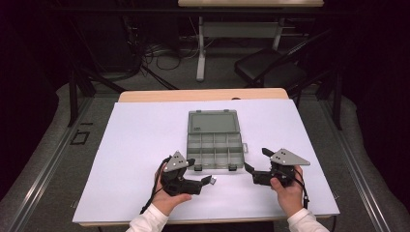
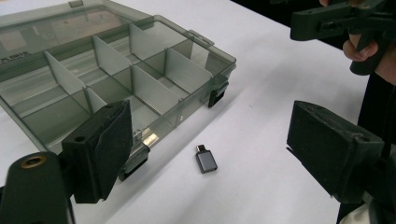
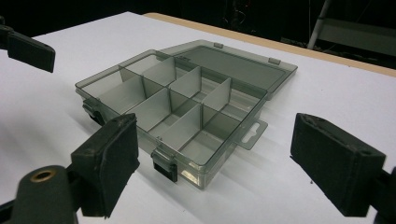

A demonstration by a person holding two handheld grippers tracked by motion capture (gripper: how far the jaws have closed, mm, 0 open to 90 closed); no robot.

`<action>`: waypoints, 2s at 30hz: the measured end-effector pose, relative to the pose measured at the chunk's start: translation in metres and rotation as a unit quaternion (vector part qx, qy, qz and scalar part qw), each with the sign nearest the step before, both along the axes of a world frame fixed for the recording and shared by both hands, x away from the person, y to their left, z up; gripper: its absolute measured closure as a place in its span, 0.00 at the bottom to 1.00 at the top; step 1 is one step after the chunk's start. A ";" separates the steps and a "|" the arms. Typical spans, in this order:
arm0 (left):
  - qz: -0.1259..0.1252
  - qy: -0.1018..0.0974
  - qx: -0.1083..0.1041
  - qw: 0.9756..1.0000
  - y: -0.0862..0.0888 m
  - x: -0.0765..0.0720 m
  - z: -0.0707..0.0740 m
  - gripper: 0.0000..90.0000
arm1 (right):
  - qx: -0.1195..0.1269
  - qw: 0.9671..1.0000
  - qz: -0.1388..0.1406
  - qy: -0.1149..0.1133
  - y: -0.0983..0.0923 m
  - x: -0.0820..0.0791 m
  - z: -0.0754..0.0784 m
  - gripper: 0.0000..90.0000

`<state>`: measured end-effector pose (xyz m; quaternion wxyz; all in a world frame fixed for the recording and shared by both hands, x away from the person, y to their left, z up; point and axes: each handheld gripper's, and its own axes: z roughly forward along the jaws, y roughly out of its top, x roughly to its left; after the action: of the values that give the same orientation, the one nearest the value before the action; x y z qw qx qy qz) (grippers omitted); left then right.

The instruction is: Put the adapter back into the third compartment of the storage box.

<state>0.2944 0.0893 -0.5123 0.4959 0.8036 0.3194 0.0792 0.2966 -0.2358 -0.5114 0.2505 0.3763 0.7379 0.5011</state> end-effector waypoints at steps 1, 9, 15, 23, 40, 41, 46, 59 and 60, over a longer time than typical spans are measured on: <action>-0.005 -0.002 0.005 1.000 -0.002 0.000 -0.001 0.16 | -0.002 1.000 0.001 -0.001 0.000 0.000 0.000 0.17; -0.004 -0.009 0.026 1.000 -0.012 -0.004 -0.006 0.34 | -0.005 1.000 0.004 0.001 0.001 0.001 -0.001 0.17; 0.006 0.000 0.051 0.999 -0.024 -0.008 -0.016 0.47 | -0.007 1.000 0.006 0.007 0.002 0.002 -0.002 0.17; 0.038 0.017 0.075 0.996 -0.038 -0.006 -0.023 0.57 | -0.007 1.000 0.007 0.006 0.003 0.001 -0.002 0.17; 0.062 0.036 0.091 0.993 -0.051 -0.003 -0.041 0.71 | -0.005 1.000 0.007 0.014 0.003 0.003 -0.004 0.17; 0.060 0.034 0.095 0.993 -0.051 -0.002 -0.041 0.72 | -0.005 1.000 0.007 0.014 0.003 0.004 -0.004 0.17; 0.062 0.033 0.103 0.992 -0.055 -0.003 -0.046 0.74 | -0.006 1.000 0.009 0.017 0.003 0.004 -0.004 0.17; 0.067 0.030 0.116 0.991 -0.058 -0.005 -0.051 0.80 | -0.006 1.000 0.010 0.019 0.003 0.004 -0.005 0.17; 0.068 0.025 0.120 0.990 -0.059 -0.005 -0.052 0.81 | -0.007 1.000 0.010 0.019 0.003 0.004 -0.005 0.17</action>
<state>0.2892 0.0305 -0.5640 0.3813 0.8355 0.3737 0.1298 0.3010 -0.2327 -0.5168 0.2335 0.3767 0.7499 0.4912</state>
